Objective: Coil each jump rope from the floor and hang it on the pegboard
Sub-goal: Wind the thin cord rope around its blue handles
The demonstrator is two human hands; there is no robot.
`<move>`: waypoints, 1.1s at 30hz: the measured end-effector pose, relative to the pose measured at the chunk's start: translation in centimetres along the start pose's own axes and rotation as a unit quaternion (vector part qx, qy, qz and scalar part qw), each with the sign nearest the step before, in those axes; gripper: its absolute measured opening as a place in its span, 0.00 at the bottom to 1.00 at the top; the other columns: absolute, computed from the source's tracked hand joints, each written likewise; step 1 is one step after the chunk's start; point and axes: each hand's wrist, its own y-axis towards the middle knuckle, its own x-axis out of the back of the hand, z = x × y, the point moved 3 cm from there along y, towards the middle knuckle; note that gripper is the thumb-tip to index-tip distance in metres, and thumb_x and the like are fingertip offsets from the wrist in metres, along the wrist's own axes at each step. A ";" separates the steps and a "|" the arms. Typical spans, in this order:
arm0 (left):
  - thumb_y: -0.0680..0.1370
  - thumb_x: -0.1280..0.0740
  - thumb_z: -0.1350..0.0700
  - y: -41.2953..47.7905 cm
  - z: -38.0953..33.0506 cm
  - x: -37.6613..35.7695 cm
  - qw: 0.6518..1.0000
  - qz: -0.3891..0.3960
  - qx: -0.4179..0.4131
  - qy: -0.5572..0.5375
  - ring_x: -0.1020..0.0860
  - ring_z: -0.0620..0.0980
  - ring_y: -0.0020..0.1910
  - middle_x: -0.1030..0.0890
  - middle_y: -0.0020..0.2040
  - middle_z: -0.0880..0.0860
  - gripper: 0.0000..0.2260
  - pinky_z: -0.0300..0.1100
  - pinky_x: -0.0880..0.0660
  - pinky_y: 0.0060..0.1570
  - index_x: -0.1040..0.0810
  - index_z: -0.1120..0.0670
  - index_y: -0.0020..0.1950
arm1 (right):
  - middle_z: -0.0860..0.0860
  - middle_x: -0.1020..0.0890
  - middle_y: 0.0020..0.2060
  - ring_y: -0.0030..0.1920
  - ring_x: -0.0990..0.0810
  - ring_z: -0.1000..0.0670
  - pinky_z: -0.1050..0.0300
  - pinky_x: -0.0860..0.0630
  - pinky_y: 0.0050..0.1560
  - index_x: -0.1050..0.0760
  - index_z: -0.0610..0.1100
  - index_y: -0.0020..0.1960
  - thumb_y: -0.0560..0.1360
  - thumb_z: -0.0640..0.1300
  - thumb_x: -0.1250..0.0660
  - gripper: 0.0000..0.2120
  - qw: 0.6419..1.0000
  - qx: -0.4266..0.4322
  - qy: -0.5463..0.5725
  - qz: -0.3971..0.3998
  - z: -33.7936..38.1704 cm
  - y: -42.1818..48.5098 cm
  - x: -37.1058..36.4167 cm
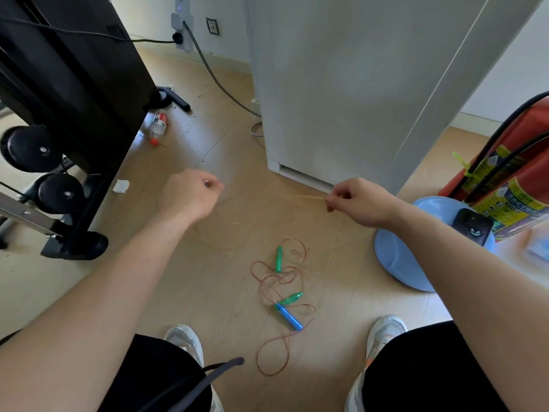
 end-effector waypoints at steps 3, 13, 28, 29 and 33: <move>0.81 0.35 0.46 -2.3 -3.7 -2.4 0.971 0.113 -0.111 -0.176 0.19 0.45 0.50 0.18 0.58 0.40 0.13 0.39 0.28 0.52 0.19 0.47 0.64 | 0.57 0.26 0.26 0.28 0.31 0.56 0.63 0.35 0.31 0.20 0.53 0.38 0.79 0.53 0.35 0.14 0.997 0.065 0.037 -0.001 3.4 0.0 -0.6; 0.83 0.41 0.46 0.2 -1.8 -0.1 0.998 -0.022 -0.042 -0.028 0.24 0.56 0.40 0.19 0.41 0.56 0.18 0.45 0.30 0.39 0.19 0.53 0.41 | 0.54 0.24 0.30 0.32 0.26 0.53 0.58 0.32 0.33 0.19 0.46 0.39 0.80 0.55 0.35 0.17 1.000 0.003 -0.017 -0.018 0.4 0.7 0.0; 0.82 0.35 0.49 -2.8 -5.6 -2.6 0.964 0.122 -0.168 -0.163 0.27 0.39 0.34 0.22 0.33 0.40 0.12 0.37 0.32 0.36 0.20 0.48 0.40 | 0.54 0.24 0.29 0.29 0.28 0.55 0.58 0.31 0.34 0.20 0.44 0.40 0.78 0.57 0.33 0.17 0.994 0.079 0.069 -0.038 4.3 0.7 -0.4; 0.82 0.36 0.49 -2.0 -4.9 -1.9 0.975 0.073 -0.133 -0.164 0.26 0.42 0.36 0.22 0.35 0.42 0.12 0.38 0.32 0.38 0.20 0.48 0.39 | 0.53 0.25 0.29 0.30 0.28 0.53 0.57 0.31 0.34 0.20 0.43 0.40 0.78 0.57 0.33 0.18 0.996 0.064 0.056 -0.036 3.5 0.8 -0.5; 0.82 0.37 0.50 -0.3 -1.2 0.4 0.998 -0.020 -0.014 -0.058 0.21 0.54 0.45 0.17 0.44 0.54 0.12 0.42 0.27 0.44 0.17 0.53 0.46 | 0.53 0.23 0.31 0.32 0.24 0.50 0.55 0.27 0.40 0.19 0.48 0.40 0.81 0.54 0.37 0.16 1.000 -0.001 -0.007 0.011 0.1 0.6 -0.6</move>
